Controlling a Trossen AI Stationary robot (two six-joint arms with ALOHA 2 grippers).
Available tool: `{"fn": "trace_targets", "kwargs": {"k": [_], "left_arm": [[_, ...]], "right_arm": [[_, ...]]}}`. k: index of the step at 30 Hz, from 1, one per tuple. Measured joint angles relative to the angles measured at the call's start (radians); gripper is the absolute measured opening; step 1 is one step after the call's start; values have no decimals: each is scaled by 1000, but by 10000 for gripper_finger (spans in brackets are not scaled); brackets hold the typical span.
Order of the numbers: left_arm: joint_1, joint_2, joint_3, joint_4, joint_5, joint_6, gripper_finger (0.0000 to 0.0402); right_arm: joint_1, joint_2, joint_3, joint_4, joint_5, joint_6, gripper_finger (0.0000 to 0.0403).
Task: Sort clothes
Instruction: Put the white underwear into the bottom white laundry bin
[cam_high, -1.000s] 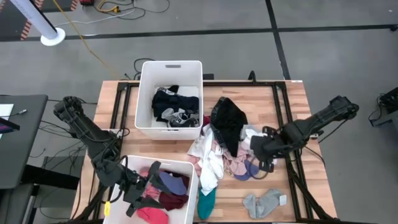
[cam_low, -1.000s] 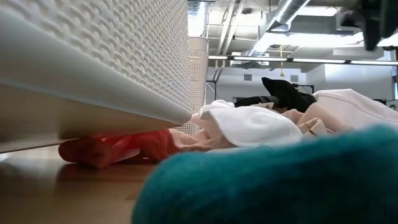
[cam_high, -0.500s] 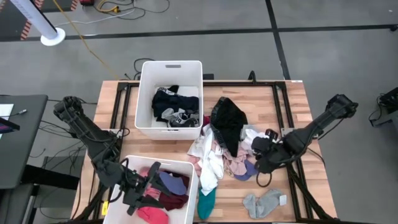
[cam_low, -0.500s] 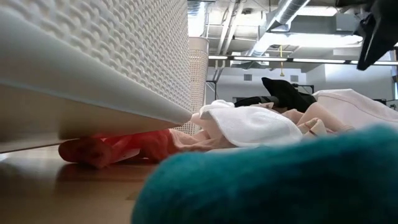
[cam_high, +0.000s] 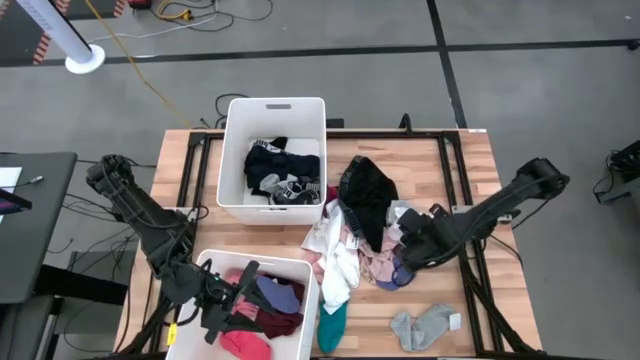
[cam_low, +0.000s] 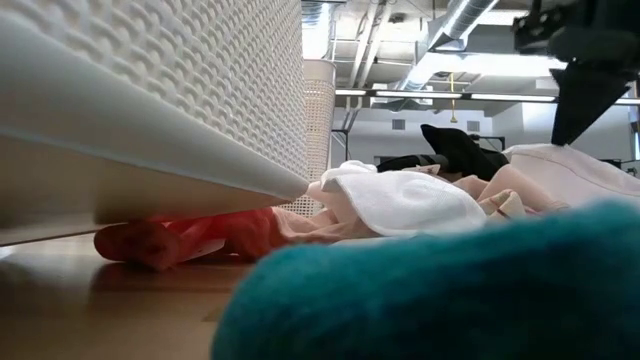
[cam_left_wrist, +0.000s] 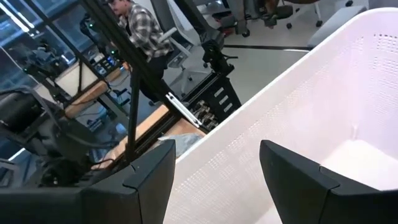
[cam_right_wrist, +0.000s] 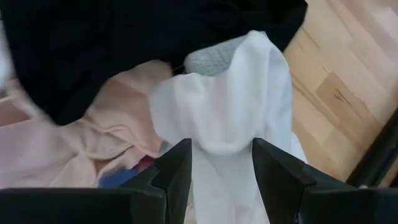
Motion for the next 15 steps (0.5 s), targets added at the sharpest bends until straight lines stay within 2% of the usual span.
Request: {"fn": "trace_targets", "kwargs": {"k": [12,15], "left_arm": [[0,0,0,-8,0,-9,229],[0,0,0,-12,0,-10,229]], "right_arm": [[-69,164,1,-4,-1,-12,181],[-84,196,1,-3,-1,-15,168]]}}
